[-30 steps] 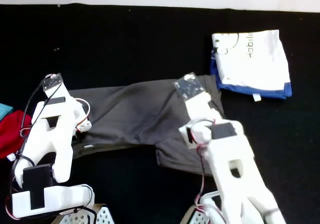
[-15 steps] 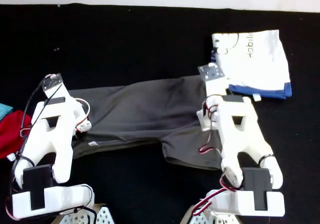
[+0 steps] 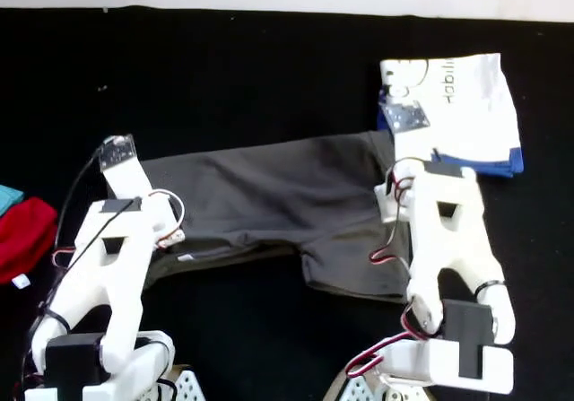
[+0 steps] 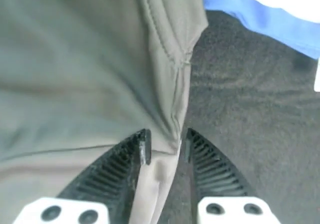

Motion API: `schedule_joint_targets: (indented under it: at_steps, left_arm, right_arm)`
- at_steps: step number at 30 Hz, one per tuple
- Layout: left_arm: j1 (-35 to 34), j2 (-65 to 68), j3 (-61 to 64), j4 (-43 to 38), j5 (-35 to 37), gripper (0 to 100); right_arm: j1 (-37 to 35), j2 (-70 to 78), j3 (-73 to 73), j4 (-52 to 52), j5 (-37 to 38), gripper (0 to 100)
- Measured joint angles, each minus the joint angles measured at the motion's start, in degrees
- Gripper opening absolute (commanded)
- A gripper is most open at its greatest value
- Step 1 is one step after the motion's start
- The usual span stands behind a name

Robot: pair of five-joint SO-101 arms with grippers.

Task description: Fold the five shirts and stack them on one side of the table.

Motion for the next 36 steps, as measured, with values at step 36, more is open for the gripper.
schedule_joint_targets:
  at_steps: [36]
  left_arm:
    - [0.35, 0.00, 0.44, -3.34, 0.09, 1]
  right_arm:
    - [-25.41, -8.18, 27.25, 5.19, 11.78, 31.0]
